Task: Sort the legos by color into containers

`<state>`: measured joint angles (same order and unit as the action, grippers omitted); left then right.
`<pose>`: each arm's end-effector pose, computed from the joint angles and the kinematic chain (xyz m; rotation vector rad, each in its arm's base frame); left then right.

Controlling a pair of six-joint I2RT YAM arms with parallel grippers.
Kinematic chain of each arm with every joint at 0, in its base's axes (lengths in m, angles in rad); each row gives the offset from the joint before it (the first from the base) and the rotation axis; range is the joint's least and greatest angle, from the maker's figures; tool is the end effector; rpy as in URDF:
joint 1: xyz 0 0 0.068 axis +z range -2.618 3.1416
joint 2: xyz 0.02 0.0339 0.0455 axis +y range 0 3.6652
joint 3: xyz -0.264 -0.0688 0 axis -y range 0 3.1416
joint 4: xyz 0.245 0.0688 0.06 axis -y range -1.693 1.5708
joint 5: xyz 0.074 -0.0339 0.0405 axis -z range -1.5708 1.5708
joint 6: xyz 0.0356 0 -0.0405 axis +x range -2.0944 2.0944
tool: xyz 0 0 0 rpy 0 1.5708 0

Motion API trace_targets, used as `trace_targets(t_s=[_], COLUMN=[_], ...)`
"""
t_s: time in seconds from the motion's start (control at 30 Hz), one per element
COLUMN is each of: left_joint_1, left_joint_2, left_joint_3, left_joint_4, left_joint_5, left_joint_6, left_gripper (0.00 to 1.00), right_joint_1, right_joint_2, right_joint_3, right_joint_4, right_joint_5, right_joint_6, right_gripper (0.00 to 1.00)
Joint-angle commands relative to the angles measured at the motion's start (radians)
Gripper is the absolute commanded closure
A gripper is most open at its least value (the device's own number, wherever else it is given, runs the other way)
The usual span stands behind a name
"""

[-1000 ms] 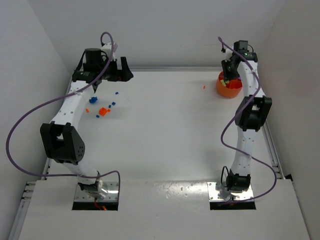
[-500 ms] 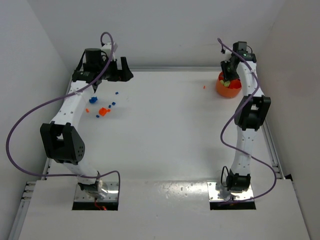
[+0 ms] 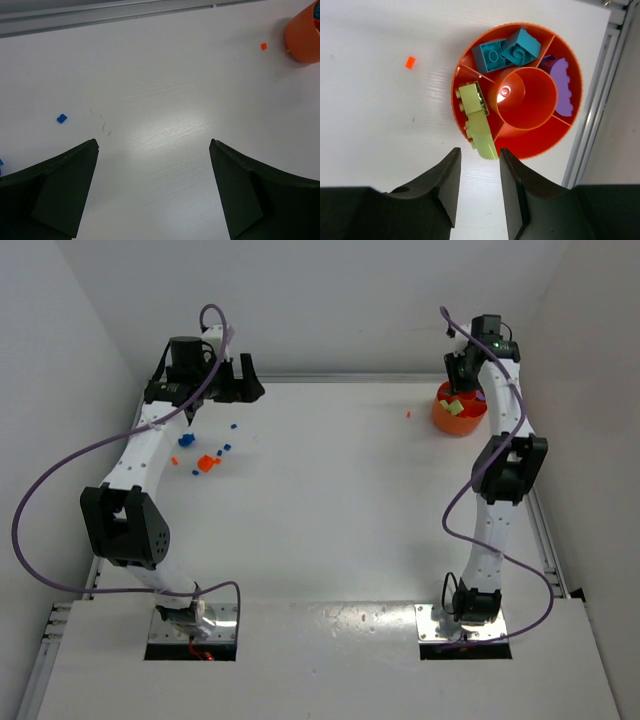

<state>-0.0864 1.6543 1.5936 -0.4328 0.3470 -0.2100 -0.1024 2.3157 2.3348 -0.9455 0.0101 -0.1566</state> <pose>0.3824 -0.0453 0.3707 0.0883 2.0742 -0.5401 0.5059 -0.0523 0.2846 -0.0636 2.5004 -0.1204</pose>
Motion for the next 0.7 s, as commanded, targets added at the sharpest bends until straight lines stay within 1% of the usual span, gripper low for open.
trace_targets(t_s=[0.0,0.1,0.13,0.17,0.2,0.27,0.3,0.33,0.37,0.4,0.43,0.47,0.5,0.57,0.67], left_joint_1=[-0.007,-0.007,-0.007,0.011,0.049,0.079,0.079,0.088,0.097,0.112,0.149,0.168,0.186,0.215,0.275], left_joint_2=[-0.057,-0.103,-0.116,-0.129,-0.14,-0.14,-0.124,-0.104,-0.103,-0.103,-0.114,-0.123,-0.134,-0.134,-0.088], left_joint_3=[0.006,-0.02,-0.036,-0.055,-0.09,-0.09,-0.077,-0.06,-0.06,-0.088,-0.107,-0.125,-0.141,-0.15,-0.15], left_joint_4=[0.009,0.009,0.037,0.051,0.063,0.004,-0.03,-0.068,-0.107,-0.107,-0.107,-0.107,-0.124,-0.164,-0.182], left_joint_5=[-0.035,-0.094,-0.123,-0.112,-0.038,0.001,-0.014,-0.06,-0.06,-0.06,-0.06,-0.037,-0.037,-0.062,-0.086], left_joint_6=[0.021,0.006,0.006,-0.009,0.004,0.062,0.128,0.155,0.182,0.202,0.224,0.237,0.25,0.297,0.363], left_gripper=[0.01,0.01,0.01,0.01,0.01,0.01,0.01,0.01,0.01,0.01,0.01,0.01,0.01,0.05,0.12], right_joint_1=[-0.003,-0.013,-0.022,-0.022,-0.034,-0.034,-0.043,-0.043,-0.043,-0.043,-0.043,-0.043,-0.043,-0.043,-0.034], right_joint_2=[-0.142,-0.231,-0.251,-0.269,-0.315,-0.37,-0.4,-0.462,-0.492,-0.519,-0.541,-0.561,-0.591,-0.601,-0.621], right_joint_3=[0.009,-0.047,-0.058,-0.087,-0.11,-0.204,-0.241,-0.318,-0.357,-0.394,-0.458,-0.488,-0.517,-0.584,-0.672], right_joint_4=[0.017,0.028,0.016,0.007,-0.002,-0.003,0.011,0.022,0.031,0.04,0.054,0.054,0.068,0.08,0.131], right_joint_5=[-0.036,-0.076,-0.093,-0.111,-0.143,-0.182,-0.226,-0.249,-0.274,-0.335,-0.364,-0.393,-0.444,-0.488,-0.509], right_joint_6=[0.012,0.022,0.022,0.022,0.022,0.022,0.022,0.022,0.022,0.022,0.034,0.034,0.045,0.055,0.078], right_gripper=[0.62,0.62,0.62,0.62,0.62,0.62,0.62,0.62,0.62,0.59,0.51,0.39,0.34,0.32,0.3])
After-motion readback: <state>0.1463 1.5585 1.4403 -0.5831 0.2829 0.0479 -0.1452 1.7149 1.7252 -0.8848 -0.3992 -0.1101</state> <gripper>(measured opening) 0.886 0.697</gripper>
